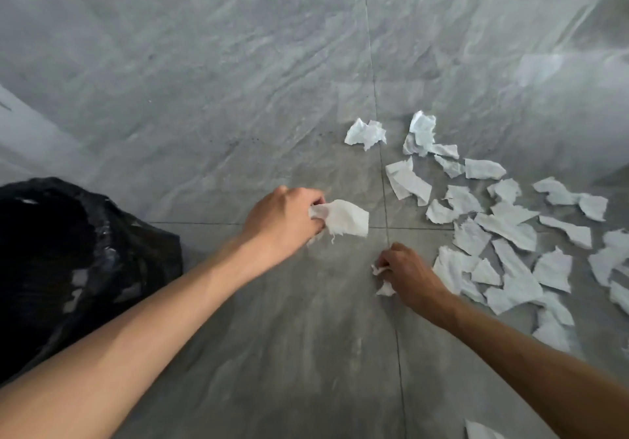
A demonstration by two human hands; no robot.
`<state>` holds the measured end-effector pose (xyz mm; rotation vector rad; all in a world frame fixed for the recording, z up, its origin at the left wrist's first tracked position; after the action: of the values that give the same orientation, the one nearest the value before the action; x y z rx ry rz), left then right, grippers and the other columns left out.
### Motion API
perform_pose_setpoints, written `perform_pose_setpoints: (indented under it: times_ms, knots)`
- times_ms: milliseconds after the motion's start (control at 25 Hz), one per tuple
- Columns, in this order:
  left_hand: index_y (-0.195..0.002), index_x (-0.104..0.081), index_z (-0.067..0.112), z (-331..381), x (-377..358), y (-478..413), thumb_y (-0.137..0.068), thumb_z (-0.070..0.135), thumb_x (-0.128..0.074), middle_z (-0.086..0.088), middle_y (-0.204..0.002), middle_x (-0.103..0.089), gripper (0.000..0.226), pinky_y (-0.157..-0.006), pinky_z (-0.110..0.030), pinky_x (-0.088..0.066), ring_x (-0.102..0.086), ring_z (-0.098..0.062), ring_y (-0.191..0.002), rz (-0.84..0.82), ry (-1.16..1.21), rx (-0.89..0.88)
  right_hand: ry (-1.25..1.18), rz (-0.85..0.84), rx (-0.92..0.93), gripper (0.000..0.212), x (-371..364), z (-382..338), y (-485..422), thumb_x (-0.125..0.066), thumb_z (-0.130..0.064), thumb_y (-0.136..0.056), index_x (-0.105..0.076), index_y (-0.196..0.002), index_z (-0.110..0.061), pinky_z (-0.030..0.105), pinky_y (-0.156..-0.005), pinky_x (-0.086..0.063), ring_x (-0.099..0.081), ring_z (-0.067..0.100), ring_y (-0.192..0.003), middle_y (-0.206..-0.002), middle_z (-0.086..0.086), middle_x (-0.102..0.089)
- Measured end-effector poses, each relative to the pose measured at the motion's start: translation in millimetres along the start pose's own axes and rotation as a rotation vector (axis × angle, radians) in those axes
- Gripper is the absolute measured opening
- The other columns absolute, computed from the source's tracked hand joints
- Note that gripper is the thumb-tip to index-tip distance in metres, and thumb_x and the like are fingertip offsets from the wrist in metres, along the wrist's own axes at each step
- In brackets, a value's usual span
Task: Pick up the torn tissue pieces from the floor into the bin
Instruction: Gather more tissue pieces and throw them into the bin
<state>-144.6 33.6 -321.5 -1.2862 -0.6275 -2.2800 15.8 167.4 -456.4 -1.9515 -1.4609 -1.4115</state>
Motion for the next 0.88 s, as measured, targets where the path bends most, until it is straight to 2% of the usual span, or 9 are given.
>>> perform_pose_setpoints:
  times_ms: [120, 200, 280, 360, 440, 480, 640, 760, 880]
  knots:
    - [-0.078, -0.065, 0.023, -11, 60, 44, -0.076, 0.027, -0.061, 0.000, -0.068, -0.069, 0.006, -0.063, -0.037, -0.053, -0.065, -0.022, -0.070, 0.105, 0.024, 0.042, -0.167, 0.047, -0.006, 0.005, 24, -56, -7, -0.064, -0.016, -0.084, -0.067, -0.087, -0.012, 0.030, -0.066, -0.044, -0.062, 0.023, -0.080, -0.084, 0.004, -0.066]
    - [-0.075, -0.062, 0.025, -31, 108, 80, -0.073, 0.029, -0.063, 0.003, -0.061, -0.065, 0.005, -0.058, -0.034, -0.049, -0.061, -0.013, -0.061, 0.251, 0.054, 0.070, -0.291, 0.059, 0.086, 0.003, 43, -116, -11, -0.066, -0.020, -0.082, -0.066, -0.084, -0.018, 0.021, -0.061, -0.042, -0.058, 0.008, -0.069, -0.073, -0.005, -0.063]
    - [-0.075, -0.060, 0.027, -62, 150, 118, -0.072, 0.032, -0.064, 0.006, -0.062, -0.061, 0.007, -0.051, -0.019, -0.041, -0.055, -0.007, -0.056, 0.403, 0.026, 0.115, -0.421, 0.064, 0.199, 0.004, 61, -181, -10, -0.068, -0.020, -0.079, -0.065, -0.079, -0.023, 0.010, -0.054, -0.037, -0.052, -0.004, -0.058, -0.064, -0.011, -0.059]
    - [-0.075, -0.060, 0.027, -103, 175, 152, -0.072, 0.031, -0.066, 0.004, -0.062, -0.058, 0.008, -0.052, -0.014, -0.039, -0.053, -0.006, -0.060, 0.490, -0.057, 0.238, -0.540, 0.047, 0.293, 0.008, 74, -242, -9, -0.069, -0.022, -0.078, -0.063, -0.074, -0.026, 0.012, -0.056, -0.037, -0.048, -0.003, -0.056, -0.063, -0.009, -0.059]
    - [-0.072, -0.062, 0.025, -150, 179, 179, -0.074, 0.023, -0.068, 0.001, -0.057, -0.058, 0.006, -0.051, -0.020, -0.041, -0.055, -0.011, -0.058, 0.469, -0.128, 0.407, -0.624, -0.004, 0.362, 0.008, 75, -300, -11, -0.070, -0.022, -0.077, -0.065, -0.073, -0.025, 0.013, -0.056, -0.038, -0.047, -0.001, -0.056, -0.065, -0.009, -0.061]
    - [-0.071, -0.064, 0.025, -171, 174, 188, -0.075, 0.020, -0.067, 0.000, -0.059, -0.061, 0.007, -0.054, -0.031, -0.047, -0.057, -0.015, -0.059, 0.426, -0.139, 0.482, -0.635, -0.032, 0.394, 0.007, 71, -327, -14, -0.071, -0.021, -0.077, -0.066, -0.073, -0.024, 0.011, -0.054, -0.037, -0.047, -0.001, -0.055, -0.064, -0.009, -0.061]
    - [-0.084, -0.066, 0.027, -230, 147, 210, -0.078, 0.017, -0.061, -0.009, -0.081, -0.067, 0.013, -0.069, -0.041, -0.054, -0.065, -0.030, -0.075, 0.252, -0.118, 0.674, -0.483, -0.157, 0.455, 0.008, 39, -407, -29, -0.071, -0.019, -0.078, -0.070, -0.084, -0.014, 0.009, -0.046, -0.037, -0.054, 0.007, -0.061, -0.072, -0.002, -0.065]
    - [-0.105, -0.064, 0.028, -246, 138, 217, -0.079, 0.013, -0.062, -0.008, -0.099, -0.067, 0.029, -0.079, -0.042, -0.055, -0.066, -0.028, -0.084, 0.212, -0.112, 0.694, -0.150, -0.269, 0.558, 0.030, 14, -432, -34, -0.074, -0.025, -0.078, -0.069, -0.105, -0.013, 0.019, -0.071, -0.048, -0.062, 0.017, -0.090, -0.099, 0.005, -0.070]
    - [-0.116, -0.061, 0.025, -247, 139, 219, -0.080, 0.009, -0.062, -0.003, -0.110, -0.065, 0.039, -0.081, -0.039, -0.053, -0.063, -0.025, -0.093, 0.278, -0.081, 0.668, -0.108, -0.081, 0.670, 0.039, 17, -431, -33, -0.071, -0.022, -0.078, -0.066, -0.115, -0.015, 0.030, -0.088, -0.049, -0.061, 0.022, -0.104, -0.112, 0.007, -0.067]
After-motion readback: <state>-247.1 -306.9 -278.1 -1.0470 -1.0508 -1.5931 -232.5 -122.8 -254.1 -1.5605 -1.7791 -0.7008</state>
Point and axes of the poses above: each hand's wrist, its own y-axis away from the middle knuckle, its own x-axis out of the back of the hand, z = x × y, the point moved 4 cm from there along -y, towards the middle knuckle
